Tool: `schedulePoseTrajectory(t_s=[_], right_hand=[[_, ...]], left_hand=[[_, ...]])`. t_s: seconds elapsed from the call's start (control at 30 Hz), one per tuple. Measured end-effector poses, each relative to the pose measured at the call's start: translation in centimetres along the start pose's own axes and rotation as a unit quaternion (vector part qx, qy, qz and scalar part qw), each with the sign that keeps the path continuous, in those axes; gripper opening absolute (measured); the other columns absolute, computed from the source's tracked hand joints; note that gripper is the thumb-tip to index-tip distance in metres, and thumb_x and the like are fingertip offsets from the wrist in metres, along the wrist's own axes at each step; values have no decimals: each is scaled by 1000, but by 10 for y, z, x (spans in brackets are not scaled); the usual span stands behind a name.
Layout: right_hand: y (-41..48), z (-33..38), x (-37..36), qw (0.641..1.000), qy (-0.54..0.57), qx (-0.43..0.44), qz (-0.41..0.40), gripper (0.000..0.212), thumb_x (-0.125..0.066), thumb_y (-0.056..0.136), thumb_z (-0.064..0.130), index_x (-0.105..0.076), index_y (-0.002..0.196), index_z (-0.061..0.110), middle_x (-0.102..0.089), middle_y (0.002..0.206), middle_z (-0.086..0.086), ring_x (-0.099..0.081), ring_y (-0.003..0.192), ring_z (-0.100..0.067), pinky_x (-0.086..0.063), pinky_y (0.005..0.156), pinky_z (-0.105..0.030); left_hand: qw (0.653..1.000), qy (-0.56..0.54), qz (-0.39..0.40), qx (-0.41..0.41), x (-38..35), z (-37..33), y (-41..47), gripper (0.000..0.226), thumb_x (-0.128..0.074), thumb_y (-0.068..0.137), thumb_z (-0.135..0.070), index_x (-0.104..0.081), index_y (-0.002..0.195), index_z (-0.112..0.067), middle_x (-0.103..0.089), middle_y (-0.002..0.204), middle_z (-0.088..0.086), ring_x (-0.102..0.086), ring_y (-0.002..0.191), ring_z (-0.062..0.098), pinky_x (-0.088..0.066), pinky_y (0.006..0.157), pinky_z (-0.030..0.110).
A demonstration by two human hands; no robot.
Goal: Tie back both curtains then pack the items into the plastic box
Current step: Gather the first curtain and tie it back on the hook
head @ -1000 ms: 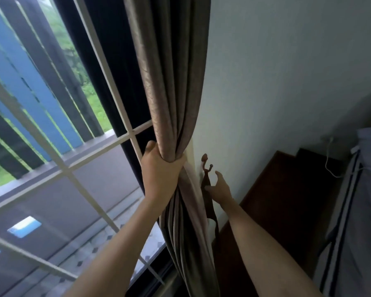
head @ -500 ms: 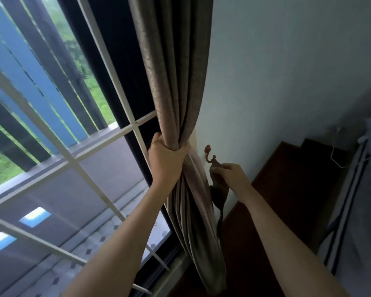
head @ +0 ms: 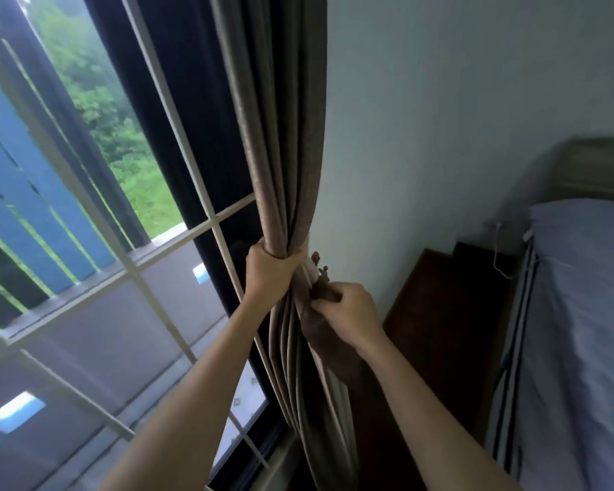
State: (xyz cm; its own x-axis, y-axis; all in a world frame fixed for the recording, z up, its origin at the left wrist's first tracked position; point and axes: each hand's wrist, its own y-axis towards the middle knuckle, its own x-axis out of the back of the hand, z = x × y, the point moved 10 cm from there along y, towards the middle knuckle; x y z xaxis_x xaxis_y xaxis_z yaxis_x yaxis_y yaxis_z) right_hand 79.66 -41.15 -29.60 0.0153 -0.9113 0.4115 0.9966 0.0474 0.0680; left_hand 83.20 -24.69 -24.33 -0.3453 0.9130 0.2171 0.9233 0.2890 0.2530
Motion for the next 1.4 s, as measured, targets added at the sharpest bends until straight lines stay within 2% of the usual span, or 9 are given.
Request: schedulePoseTrajectory(t_s=[0.23, 0.33, 0.47, 0.7, 0.87, 1.0, 1.13, 1.27, 1.4], right_hand=[[-29, 13, -20, 976, -197, 63, -67, 5, -60, 87, 14, -61, 84, 12, -53, 76, 3, -57, 71, -15, -39, 60, -17], [-25, -10, -28, 999, 16, -38, -23, 26, -55, 89, 22, -57, 66, 9, -54, 61, -1, -53, 59, -11, -39, 56, -14], [-30, -39, -41, 898, 395, -194, 10, 17, -61, 88, 10, -75, 80, 5, -68, 73, -14, -66, 69, -22, -54, 72, -37], [-15, -58, -29, 959, 222, -160, -72, 22, -53, 86, -2, -61, 90, 19, -61, 83, -7, -58, 68, -19, -48, 56, -30], [2, -46, -29, 990, 106, -86, -38, 54, -69, 82, 14, -46, 129, 27, -54, 118, 12, -63, 98, -19, -54, 88, -35], [13, -32, -37, 996, 66, -56, -7, 47, -66, 80, 14, -55, 125, 28, -66, 113, 6, -65, 96, -13, -53, 85, -29], [22, -33, -38, 996, 70, -52, 8, 61, -68, 78, 15, -47, 133, 31, -63, 114, 12, -61, 99, -6, -52, 85, -24], [30, -34, -41, 991, 109, -48, 55, 41, -65, 81, 4, -58, 116, 24, -65, 100, 7, -63, 82, 5, -48, 63, -9], [37, -41, -42, 992, 98, -65, 47, 19, -60, 83, 7, -61, 97, 20, -60, 102, -6, -61, 86, -16, -44, 58, -14]], left_hand=[[1000, 8, 20, 5, -12, 0, 4, 28, -77, 75, -16, -68, 100, -6, -71, 87, 1, -69, 80, 12, -51, 58, 13], [1000, 13, 16, 5, -10, -1, 5, 30, -77, 75, -17, -67, 101, -7, -71, 87, 0, -68, 79, 10, -51, 58, 13], [999, 17, 32, 9, -8, 0, 9, 29, -77, 75, -17, -68, 100, -7, -71, 87, -1, -68, 78, 9, -49, 55, 10], [993, 13, 115, 15, -18, 8, 11, 44, -79, 72, -27, -65, 110, -9, -71, 98, 3, -69, 89, 15, -59, 74, 25], [991, -4, 135, 13, -17, 10, 16, 40, -78, 74, -24, -66, 109, -8, -72, 95, 4, -70, 87, 15, -59, 76, 27], [988, -19, 144, 51, -29, 16, 15, 61, -80, 68, -34, -60, 119, -8, -70, 101, 2, -68, 90, 13, -58, 76, 25], [986, -42, 136, 92, -40, 24, 9, 37, -78, 77, -20, -60, 108, -11, -68, 92, -2, -65, 79, 4, -51, 57, 9], [987, -46, 114, 107, -39, 27, 7, 67, -82, 63, -37, -58, 120, -11, -69, 104, 2, -68, 92, 14, -58, 79, 27], [989, -36, 105, 99, -34, 27, 8, 63, -83, 60, -40, -62, 113, -13, -71, 99, 0, -70, 89, 10, -58, 76, 24]])
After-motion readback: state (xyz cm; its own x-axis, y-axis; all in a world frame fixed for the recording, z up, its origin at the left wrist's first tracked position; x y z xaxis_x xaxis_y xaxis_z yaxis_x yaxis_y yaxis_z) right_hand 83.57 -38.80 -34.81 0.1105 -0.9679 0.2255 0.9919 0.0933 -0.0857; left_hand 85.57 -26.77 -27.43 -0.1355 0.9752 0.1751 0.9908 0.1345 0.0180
